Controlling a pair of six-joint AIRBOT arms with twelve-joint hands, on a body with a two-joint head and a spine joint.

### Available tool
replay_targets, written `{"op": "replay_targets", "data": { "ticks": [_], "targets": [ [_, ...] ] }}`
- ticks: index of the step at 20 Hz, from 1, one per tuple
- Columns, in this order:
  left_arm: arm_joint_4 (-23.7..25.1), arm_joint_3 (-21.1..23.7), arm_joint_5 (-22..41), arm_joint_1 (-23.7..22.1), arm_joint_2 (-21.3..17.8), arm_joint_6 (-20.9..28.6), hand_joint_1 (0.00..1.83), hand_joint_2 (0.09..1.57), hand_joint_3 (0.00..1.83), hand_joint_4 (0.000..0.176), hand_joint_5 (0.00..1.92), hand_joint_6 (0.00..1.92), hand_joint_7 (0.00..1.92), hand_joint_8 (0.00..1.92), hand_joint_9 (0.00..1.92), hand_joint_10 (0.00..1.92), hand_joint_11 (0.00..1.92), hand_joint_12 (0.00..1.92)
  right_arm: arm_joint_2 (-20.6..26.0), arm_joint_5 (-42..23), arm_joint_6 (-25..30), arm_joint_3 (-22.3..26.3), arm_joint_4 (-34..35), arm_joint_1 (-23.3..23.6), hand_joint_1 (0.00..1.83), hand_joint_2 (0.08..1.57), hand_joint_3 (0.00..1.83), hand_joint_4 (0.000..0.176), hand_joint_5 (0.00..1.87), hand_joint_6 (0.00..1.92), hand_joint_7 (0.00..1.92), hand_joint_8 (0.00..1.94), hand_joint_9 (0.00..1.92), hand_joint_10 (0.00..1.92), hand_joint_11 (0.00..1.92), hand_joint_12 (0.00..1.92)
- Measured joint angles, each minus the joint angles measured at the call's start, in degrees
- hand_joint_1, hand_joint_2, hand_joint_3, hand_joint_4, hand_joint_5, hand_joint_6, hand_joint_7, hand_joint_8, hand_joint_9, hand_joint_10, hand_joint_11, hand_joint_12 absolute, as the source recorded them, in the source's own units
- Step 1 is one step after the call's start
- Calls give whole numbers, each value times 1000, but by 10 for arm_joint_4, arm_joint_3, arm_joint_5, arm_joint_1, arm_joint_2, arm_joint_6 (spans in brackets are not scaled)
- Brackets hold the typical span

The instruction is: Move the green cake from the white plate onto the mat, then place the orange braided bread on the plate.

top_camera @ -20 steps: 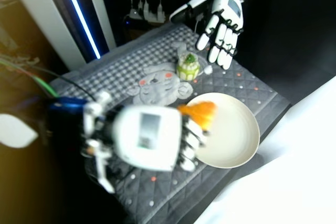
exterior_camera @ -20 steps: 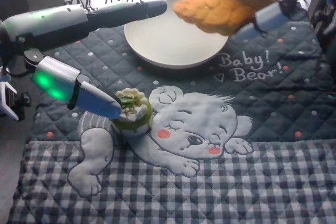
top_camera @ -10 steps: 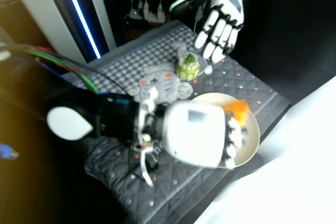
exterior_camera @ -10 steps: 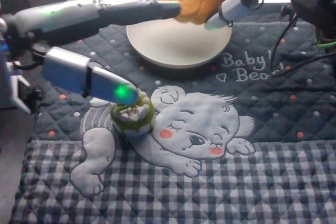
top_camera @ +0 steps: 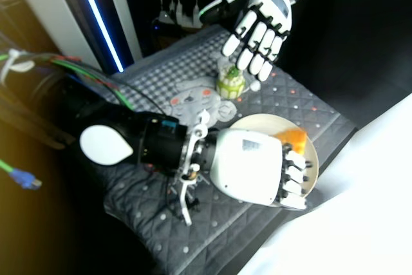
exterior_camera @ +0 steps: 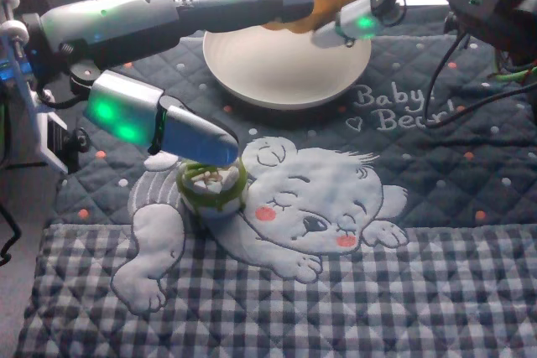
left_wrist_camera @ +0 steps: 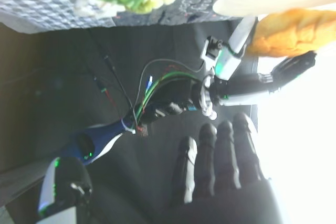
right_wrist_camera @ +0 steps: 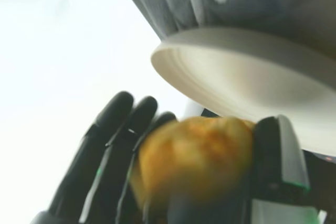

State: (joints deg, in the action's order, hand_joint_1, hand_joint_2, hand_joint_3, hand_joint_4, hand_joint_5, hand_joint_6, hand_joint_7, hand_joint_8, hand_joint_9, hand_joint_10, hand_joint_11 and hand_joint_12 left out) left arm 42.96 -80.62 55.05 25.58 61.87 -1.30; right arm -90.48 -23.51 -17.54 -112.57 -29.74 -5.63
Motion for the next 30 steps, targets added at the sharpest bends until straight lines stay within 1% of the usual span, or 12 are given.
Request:
{"op": "replay_targets", "data": {
  "ticks": [3, 5, 8, 11, 13, 17, 20, 21, 23, 25, 28, 30],
  "targets": [
    [-1, 0, 1, 1, 0, 5, 412, 879, 0, 99, 141, 1, 179, 0, 117, 4, 0, 136, 9, -3, 1, 28, -10, 1, 642, 754, 0, 176, 0, 0, 0, 0, 0, 0, 0, 234],
    [-10, 4, 0, 8, -2, 5, 368, 887, 3, 146, 130, 6, 189, 5, 134, 4, 0, 33, 28, -5, 1, 57, -21, 1, 616, 720, 0, 176, 0, 0, 0, 0, 0, 0, 0, 187],
    [-18, 14, -6, 20, -10, 6, 544, 888, 0, 77, 149, 11, 136, 1, 90, 4, 52, 24, 93, -36, 1, 119, -32, 1, 608, 681, 0, 176, 0, 0, 0, 0, 0, 0, 0, 108],
    [-30, 21, -12, 28, -29, 6, 399, 886, 0, 89, 155, 2, 190, 5, 115, 3, 3, 426, 183, -93, -1, 203, -37, 1, 649, 652, 0, 176, 0, 0, 0, 0, 0, 0, 0, 217],
    [-36, 35, -11, 28, -47, 6, 429, 897, 0, 81, 127, 0, 159, 2, 84, 7, 0, 238, 224, -116, -32, 260, -40, 1, 691, 656, 0, 176, 0, 0, 0, 0, 0, 0, 0, 331],
    [-62, 50, -9, 40, -72, -16, 406, 919, 3, 143, 112, 0, 127, 0, 68, 0, 0, 5, 319, -171, -125, 387, -44, 0, 706, 684, 0, 176, 0, 0, 0, 0, 0, 0, 15, 14],
    [-88, 64, -8, 44, -86, -39, 407, 913, 0, 129, 105, 0, 139, 1, 123, 16, 17, 24, 371, -184, -145, 425, -32, -3, 719, 744, 15, 176, 33, 12, 0, 0, 0, 0, 1, 1],
    [-107, 74, -1, 54, -94, -51, 439, 944, 10, 97, 73, 0, 111, 0, 91, 3, 3, 4, 383, -188, -146, 433, -31, -5, 705, 727, 5, 176, 40, 11, 0, 0, 0, 0, 16, 7],
    [-136, 83, 13, 78, -106, -83, 447, 902, 0, 145, 92, 10, 125, 8, 100, 7, 0, 0, 393, -239, -148, 441, -1, -53, 698, 717, 0, 164, 4, 1, 0, 0, 0, 0, 0, 0],
    [-150, 84, 19, 80, -107, -94, 438, 911, 0, 139, 75, 3, 128, 6, 64, 6, 24, 11, 397, -281, -147, 444, 25, -102, 723, 728, 4, 175, 34, 13, 0, 0, 0, 0, 0, 0],
    [-208, 94, 40, 106, -120, -124, 475, 957, 14, 173, 19, 3, 75, 0, 7, 0, 0, 0, 404, -333, -171, 453, 85, -148, 744, 715, 0, 175, 75, 5, 90, 10, 56, 12, 0, 0],
    [-234, 106, 62, 129, -130, -146, 394, 996, 23, 176, 2, 0, 61, 0, 0, 0, 0, 0, 415, -373, -187, 463, 122, -167, 774, 728, 3, 176, 51, 6, 45, 1, 1, 0, 0, 0]
  ]
}}
